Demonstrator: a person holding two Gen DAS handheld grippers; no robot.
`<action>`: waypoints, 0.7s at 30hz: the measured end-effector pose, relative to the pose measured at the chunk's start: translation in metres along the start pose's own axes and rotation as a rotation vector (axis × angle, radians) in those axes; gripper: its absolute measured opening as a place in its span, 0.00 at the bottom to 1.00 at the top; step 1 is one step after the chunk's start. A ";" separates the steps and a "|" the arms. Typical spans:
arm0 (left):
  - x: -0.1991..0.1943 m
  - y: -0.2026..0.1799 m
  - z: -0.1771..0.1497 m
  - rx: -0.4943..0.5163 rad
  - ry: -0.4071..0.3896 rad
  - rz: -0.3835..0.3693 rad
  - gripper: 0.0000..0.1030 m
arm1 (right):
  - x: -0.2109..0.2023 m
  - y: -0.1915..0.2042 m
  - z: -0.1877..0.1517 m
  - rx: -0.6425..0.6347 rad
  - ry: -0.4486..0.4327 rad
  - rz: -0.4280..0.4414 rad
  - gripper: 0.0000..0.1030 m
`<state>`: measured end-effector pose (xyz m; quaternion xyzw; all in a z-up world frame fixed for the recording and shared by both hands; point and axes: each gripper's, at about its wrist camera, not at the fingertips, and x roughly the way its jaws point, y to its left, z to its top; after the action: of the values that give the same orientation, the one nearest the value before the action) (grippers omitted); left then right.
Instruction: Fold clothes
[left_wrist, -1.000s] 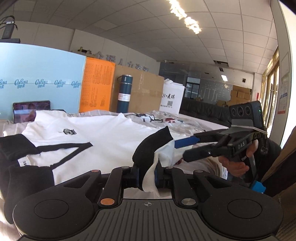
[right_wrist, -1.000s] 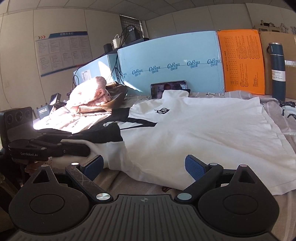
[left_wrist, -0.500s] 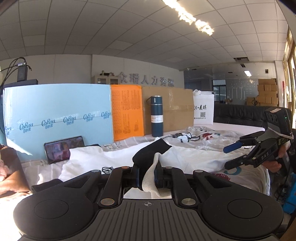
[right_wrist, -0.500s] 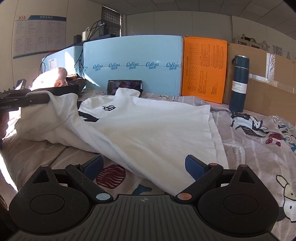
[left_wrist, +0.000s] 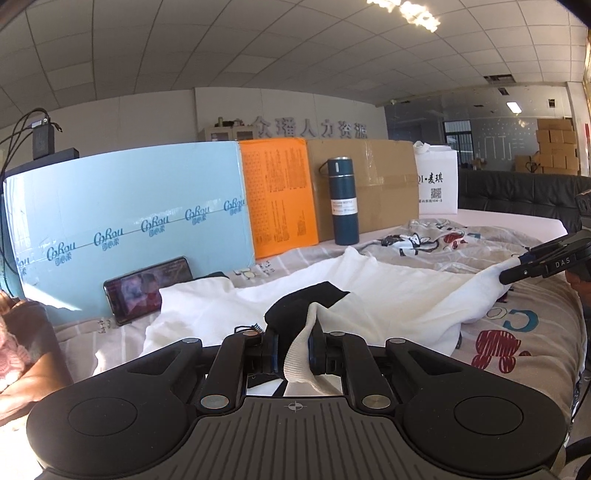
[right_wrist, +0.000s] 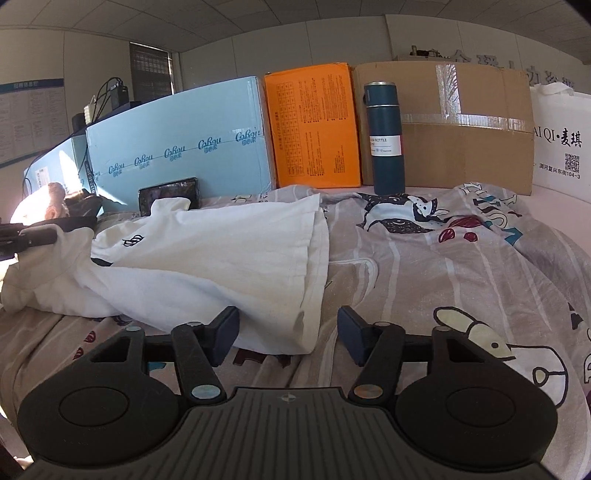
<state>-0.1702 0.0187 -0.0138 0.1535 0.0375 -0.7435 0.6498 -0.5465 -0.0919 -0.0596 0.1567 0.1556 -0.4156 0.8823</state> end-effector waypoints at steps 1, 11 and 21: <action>0.002 0.000 0.002 0.009 0.000 0.009 0.12 | 0.005 -0.003 0.004 0.005 -0.006 0.020 0.25; 0.054 0.015 0.004 0.111 0.153 0.015 0.13 | 0.058 0.001 0.037 -0.077 0.021 -0.090 0.11; 0.060 0.024 -0.002 0.099 0.214 0.117 0.43 | 0.048 -0.027 0.045 0.202 0.006 -0.191 0.59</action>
<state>-0.1527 -0.0414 -0.0291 0.2657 0.0607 -0.6846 0.6760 -0.5325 -0.1590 -0.0426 0.2304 0.1296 -0.5110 0.8179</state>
